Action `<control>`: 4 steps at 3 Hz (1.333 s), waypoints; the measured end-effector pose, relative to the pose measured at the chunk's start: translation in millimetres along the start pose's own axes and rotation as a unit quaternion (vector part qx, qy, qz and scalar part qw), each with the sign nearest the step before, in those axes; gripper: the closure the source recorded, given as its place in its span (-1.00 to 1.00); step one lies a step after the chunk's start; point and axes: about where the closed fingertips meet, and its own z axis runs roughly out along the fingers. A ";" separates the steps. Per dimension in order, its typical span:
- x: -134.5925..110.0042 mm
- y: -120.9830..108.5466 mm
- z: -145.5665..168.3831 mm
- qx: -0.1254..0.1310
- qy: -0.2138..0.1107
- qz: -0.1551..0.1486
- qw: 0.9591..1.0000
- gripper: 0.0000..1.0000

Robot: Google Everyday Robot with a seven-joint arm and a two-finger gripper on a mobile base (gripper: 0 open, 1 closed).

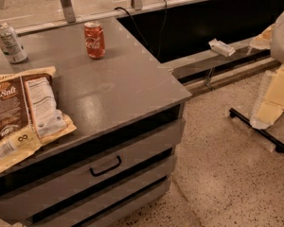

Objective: Move coke can near brown chip bag

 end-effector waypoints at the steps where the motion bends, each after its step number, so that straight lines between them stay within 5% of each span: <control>1: 0.0 0.0 0.0 0.000 0.000 0.000 1.000 -1.00; 2: -8.5 -5.5 -0.1 0.001 -0.012 -0.005 1.000 -1.00; 3: -53.5 -31.5 10.9 -0.005 -0.050 -0.041 0.998 -1.00; 4: -117.9 -77.3 29.5 -0.017 -0.119 -0.065 0.991 -1.00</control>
Offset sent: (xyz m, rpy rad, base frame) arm 0.0143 0.0112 0.0016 0.0400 -0.0015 0.0316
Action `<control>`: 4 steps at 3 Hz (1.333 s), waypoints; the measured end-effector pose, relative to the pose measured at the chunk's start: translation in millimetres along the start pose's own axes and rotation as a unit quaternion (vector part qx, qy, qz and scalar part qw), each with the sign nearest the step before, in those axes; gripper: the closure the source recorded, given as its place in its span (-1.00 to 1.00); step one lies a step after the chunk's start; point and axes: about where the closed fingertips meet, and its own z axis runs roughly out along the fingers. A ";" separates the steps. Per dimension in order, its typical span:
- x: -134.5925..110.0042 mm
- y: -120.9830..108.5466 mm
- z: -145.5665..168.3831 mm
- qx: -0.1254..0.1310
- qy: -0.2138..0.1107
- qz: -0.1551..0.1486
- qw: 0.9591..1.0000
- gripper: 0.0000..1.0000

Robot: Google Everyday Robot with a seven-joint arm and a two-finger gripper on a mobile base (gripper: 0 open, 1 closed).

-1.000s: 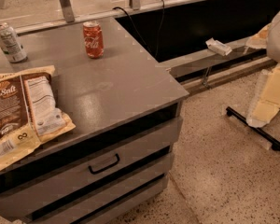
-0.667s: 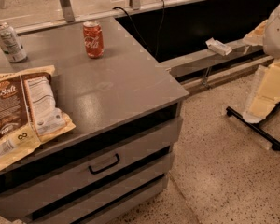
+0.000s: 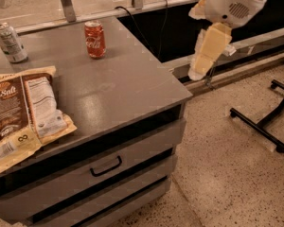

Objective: Move coke can near brown chip bag

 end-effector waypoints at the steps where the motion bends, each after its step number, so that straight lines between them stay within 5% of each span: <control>1: -60.1 -58.8 43.4 -0.003 -0.061 -0.025 0.998 -1.00; 2: -76.7 -78.0 33.5 0.018 -0.081 -0.031 0.996 -1.00; 4: -83.0 -83.7 37.0 0.014 -0.099 -0.029 0.995 -1.00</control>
Offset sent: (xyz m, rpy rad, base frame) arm 0.0561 0.0496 -0.0005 0.0794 -0.0196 0.0620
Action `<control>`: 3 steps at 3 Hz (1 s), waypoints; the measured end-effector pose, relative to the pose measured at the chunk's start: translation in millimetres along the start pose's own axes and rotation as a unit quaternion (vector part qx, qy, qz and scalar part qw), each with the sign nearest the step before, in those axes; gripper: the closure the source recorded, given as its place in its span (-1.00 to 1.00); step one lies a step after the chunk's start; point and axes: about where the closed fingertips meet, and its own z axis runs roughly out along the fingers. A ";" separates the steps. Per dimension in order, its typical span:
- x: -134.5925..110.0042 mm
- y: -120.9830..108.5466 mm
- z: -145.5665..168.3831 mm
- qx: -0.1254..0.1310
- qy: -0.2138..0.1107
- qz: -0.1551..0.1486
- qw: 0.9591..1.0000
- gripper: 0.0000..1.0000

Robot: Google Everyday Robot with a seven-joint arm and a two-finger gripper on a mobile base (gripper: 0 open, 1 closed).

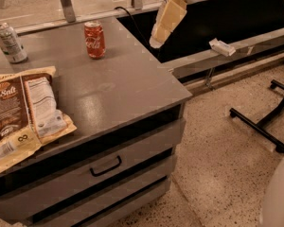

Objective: Move coke can near brown chip bag

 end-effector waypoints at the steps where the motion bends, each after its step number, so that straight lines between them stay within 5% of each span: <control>1: -10.9 -13.2 9.6 -0.005 -0.020 -0.010 1.000 -1.00; 3: -24.7 -31.4 18.1 -0.006 -0.043 -0.022 0.999 -1.00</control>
Offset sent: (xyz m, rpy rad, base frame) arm 0.0351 0.0223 0.0173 0.0659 -0.0244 0.0723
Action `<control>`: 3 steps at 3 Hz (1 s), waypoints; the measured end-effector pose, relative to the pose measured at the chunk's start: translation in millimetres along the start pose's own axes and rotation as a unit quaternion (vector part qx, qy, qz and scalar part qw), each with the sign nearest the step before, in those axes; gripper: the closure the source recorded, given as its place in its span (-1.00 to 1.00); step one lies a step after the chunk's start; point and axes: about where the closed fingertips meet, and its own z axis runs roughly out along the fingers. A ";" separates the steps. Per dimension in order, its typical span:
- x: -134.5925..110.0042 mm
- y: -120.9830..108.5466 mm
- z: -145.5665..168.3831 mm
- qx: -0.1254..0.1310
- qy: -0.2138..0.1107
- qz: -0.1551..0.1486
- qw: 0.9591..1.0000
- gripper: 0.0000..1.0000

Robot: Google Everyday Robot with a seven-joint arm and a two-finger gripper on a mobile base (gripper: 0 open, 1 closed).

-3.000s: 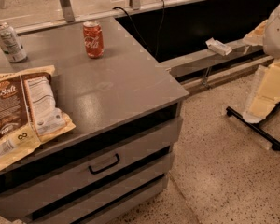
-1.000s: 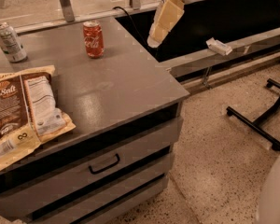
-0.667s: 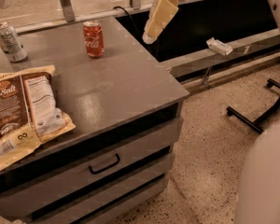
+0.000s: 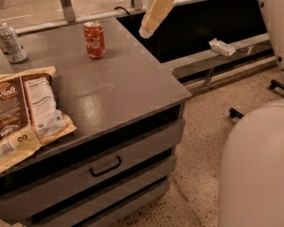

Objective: Move coke can near brown chip bag

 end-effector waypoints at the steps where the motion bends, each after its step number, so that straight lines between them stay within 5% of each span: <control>1: 1.6 1.4 8.7 -0.002 -0.020 -0.003 1.000 -1.00; 3: 21.5 -24.0 53.8 0.047 -0.061 -0.003 0.997 -1.00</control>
Offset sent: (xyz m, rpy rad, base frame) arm 0.0335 0.0098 -0.0464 0.1534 -0.0932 0.0145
